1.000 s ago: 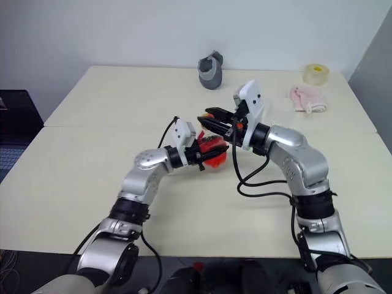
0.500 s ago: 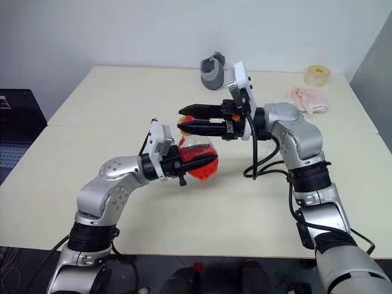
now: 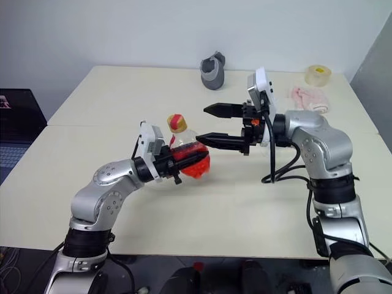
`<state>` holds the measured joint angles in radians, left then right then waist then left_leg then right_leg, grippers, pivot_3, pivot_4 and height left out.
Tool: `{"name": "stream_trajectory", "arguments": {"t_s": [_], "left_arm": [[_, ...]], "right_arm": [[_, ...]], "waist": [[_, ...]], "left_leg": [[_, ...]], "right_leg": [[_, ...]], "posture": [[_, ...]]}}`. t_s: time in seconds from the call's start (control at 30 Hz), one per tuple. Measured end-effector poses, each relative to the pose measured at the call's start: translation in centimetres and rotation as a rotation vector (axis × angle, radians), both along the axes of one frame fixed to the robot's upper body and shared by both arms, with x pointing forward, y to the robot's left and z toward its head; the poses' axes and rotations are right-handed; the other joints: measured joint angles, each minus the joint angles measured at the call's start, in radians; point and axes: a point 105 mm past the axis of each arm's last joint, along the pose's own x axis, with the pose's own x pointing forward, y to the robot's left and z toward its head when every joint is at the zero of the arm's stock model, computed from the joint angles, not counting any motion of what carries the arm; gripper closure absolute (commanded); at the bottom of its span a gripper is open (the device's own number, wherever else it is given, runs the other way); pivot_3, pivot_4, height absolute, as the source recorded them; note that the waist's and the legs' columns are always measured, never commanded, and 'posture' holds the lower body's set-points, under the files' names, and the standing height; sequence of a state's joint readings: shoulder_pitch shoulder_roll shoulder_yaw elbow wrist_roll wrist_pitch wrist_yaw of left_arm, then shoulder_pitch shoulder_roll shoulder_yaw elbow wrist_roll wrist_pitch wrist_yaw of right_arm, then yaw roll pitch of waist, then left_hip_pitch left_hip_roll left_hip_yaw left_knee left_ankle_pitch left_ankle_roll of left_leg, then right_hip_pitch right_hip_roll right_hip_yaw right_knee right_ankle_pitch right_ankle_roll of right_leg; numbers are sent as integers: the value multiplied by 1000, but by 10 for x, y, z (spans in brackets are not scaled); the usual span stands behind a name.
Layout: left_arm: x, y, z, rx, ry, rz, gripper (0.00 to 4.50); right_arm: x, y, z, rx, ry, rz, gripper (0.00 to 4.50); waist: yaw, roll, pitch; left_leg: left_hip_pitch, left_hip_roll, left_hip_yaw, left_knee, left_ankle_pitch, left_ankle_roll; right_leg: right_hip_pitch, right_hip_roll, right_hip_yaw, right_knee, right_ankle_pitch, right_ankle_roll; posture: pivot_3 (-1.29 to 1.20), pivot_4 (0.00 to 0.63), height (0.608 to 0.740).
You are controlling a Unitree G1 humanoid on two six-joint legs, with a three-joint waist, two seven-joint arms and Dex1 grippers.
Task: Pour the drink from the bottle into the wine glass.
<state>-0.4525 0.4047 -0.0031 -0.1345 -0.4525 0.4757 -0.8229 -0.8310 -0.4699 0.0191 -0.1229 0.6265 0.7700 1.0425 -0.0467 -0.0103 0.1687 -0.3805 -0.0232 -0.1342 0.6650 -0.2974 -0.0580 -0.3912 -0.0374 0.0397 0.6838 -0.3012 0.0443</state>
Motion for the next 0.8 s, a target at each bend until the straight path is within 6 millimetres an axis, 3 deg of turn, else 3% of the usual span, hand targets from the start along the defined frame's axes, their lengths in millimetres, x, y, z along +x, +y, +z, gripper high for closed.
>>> {"name": "stream_trajectory", "arguments": {"t_s": [0.13,0.27,0.4,0.8], "left_arm": [[25,-3,1,-25,-37,63,3441],[40,-20,-2,-21,-73,50,3441],[50,-21,-5,-3,-85,48,3443],[54,-29,-3,-3,-119,-6,3448]], "right_arm": [[-3,10,6,47,-11,-84,0],[17,24,6,74,-26,-277,0],[35,24,8,79,-47,-412,0],[41,36,4,83,-53,-461,0]], "waist": [[2,0,0],[1,0,0],[-4,0,0],[-11,0,0]], "left_leg": [[0,0,0,0,0,0],[-1,-2,1,0,1,-1],[-3,-2,2,-1,1,-1],[-4,-2,3,0,1,0]], "right_leg": [[0,0,-1,0,0,0],[-1,0,0,0,0,0],[-5,0,1,1,0,1],[-10,0,2,7,0,1]], "posture": [[0,150,740],[0,150,740],[0,150,740],[0,150,740]]}}
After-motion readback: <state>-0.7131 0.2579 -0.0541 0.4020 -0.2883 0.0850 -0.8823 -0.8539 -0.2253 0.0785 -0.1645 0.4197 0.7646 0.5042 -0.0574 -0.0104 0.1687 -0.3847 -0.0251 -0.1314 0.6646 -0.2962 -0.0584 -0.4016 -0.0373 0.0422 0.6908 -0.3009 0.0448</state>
